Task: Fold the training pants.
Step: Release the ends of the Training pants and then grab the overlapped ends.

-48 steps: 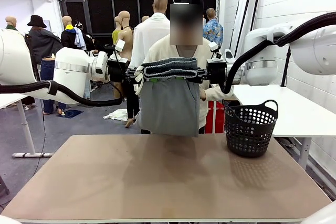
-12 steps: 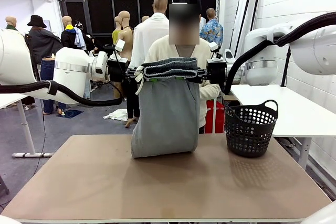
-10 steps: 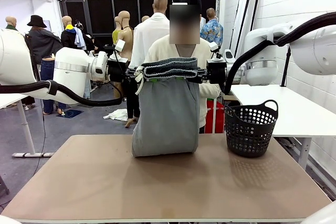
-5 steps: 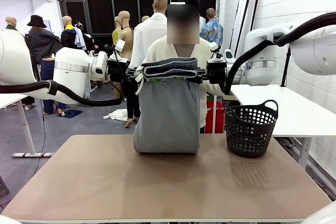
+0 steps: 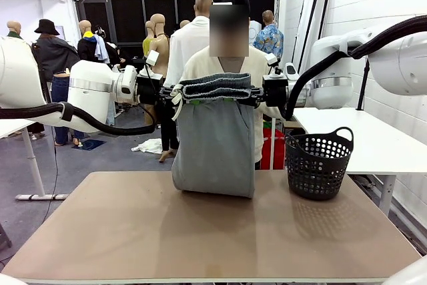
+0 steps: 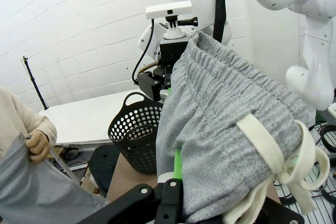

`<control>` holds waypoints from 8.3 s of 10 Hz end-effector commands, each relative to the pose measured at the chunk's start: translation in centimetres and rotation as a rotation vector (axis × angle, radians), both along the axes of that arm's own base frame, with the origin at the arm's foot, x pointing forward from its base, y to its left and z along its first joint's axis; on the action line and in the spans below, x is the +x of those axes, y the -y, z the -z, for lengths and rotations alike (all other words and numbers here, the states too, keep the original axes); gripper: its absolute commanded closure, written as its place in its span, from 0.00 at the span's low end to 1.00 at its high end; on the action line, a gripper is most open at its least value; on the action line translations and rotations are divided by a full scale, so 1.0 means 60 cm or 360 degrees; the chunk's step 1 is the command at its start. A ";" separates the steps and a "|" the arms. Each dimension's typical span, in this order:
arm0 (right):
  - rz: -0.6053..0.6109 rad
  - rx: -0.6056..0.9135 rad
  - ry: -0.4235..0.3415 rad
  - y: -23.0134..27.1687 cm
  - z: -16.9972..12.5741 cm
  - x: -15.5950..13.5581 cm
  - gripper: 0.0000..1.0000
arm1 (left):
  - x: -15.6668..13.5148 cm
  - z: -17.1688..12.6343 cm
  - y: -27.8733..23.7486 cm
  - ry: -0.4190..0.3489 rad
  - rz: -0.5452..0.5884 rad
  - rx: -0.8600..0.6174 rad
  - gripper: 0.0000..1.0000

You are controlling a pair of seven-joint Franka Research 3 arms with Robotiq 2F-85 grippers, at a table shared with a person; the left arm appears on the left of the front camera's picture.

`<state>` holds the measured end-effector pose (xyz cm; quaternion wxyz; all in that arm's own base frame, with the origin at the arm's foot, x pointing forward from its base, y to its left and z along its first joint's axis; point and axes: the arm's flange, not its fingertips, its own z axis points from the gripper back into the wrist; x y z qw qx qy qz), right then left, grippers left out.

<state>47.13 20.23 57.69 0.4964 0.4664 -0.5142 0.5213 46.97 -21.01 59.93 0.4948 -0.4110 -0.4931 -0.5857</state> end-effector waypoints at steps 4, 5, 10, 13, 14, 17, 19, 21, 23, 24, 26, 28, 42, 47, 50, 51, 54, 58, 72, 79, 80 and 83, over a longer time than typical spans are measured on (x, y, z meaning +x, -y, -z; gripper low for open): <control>-0.0014 0.0005 0.0001 -0.002 -0.001 -0.002 1.00 | -0.006 -0.004 0.001 0.0022 -0.0021 -0.0035 1.00; -0.0014 0.0005 0.0001 -0.002 -0.001 -0.002 1.00 | -0.006 -0.004 0.001 0.0022 -0.0021 -0.0035 1.00; -0.0014 0.0005 0.0001 -0.002 -0.001 -0.002 1.00 | -0.006 -0.004 0.001 0.0022 -0.0021 -0.0035 1.00; -0.0014 0.0005 0.0001 -0.002 -0.001 -0.002 1.00 | -0.006 -0.004 0.001 0.0022 -0.0021 -0.0035 1.00; -0.0014 0.0005 0.0001 -0.002 -0.001 -0.002 1.00 | -0.006 -0.004 0.001 0.0022 -0.0021 -0.0035 1.00; -0.0014 0.0005 0.0001 -0.002 -0.001 -0.002 1.00 | -0.006 -0.004 0.001 0.0022 -0.0021 -0.0035 1.00; -0.0014 0.0005 0.0001 -0.002 -0.001 -0.002 1.00 | -0.006 -0.004 0.001 0.0022 -0.0021 -0.0035 1.00; -0.0014 0.0005 0.0001 -0.002 -0.001 -0.002 1.00 | -0.006 -0.004 0.001 0.0022 -0.0021 -0.0035 1.00; -0.0014 0.0005 0.0001 -0.002 -0.001 -0.002 1.00 | -0.006 -0.004 0.001 0.0022 -0.0021 -0.0035 1.00; -0.0014 0.0005 0.0001 -0.002 -0.001 -0.002 1.00 | -0.006 -0.004 0.001 0.0022 -0.0021 -0.0035 1.00; -0.0014 0.0005 0.0001 -0.002 -0.001 -0.002 1.00 | -0.006 -0.004 0.001 0.0022 -0.0021 -0.0035 1.00; -0.0014 0.0005 0.0001 -0.002 -0.001 -0.002 1.00 | -0.006 -0.004 0.001 0.0022 -0.0021 -0.0035 1.00; -0.0014 0.0005 0.0001 -0.002 -0.001 -0.002 1.00 | -0.006 -0.004 0.001 0.0022 -0.0021 -0.0035 1.00; -0.0014 0.0005 0.0001 -0.002 -0.001 -0.002 1.00 | -0.006 -0.004 0.001 0.0022 -0.0021 -0.0035 1.00; -0.0014 0.0005 0.0001 -0.002 -0.001 -0.002 1.00 | -0.006 -0.004 0.001 0.0022 -0.0021 -0.0035 1.00; -0.0014 0.0005 0.0001 -0.002 -0.001 -0.002 1.00 | -0.006 -0.004 0.001 0.0022 -0.0021 -0.0035 1.00; -0.0014 0.0005 0.0001 -0.002 -0.001 -0.002 1.00 | -0.006 -0.004 0.001 0.0022 -0.0021 -0.0035 1.00; -0.0014 0.0005 0.0001 -0.002 -0.001 -0.002 1.00 | -0.006 -0.004 0.001 0.0022 -0.0021 -0.0035 1.00; -0.0014 0.0005 0.0001 -0.002 -0.001 -0.002 1.00 | -0.006 -0.004 0.001 0.0022 -0.0021 -0.0035 1.00; -0.0014 0.0005 0.0001 -0.002 -0.001 -0.002 1.00 | -0.006 -0.004 0.001 0.0022 -0.0021 -0.0035 1.00; -0.0014 0.0005 0.0001 -0.002 -0.001 -0.002 1.00 | -0.006 -0.004 0.001 0.0022 -0.0021 -0.0035 1.00; -0.0014 0.0005 0.0001 -0.002 -0.001 -0.002 1.00 | -0.006 -0.004 0.001 0.0022 -0.0021 -0.0035 1.00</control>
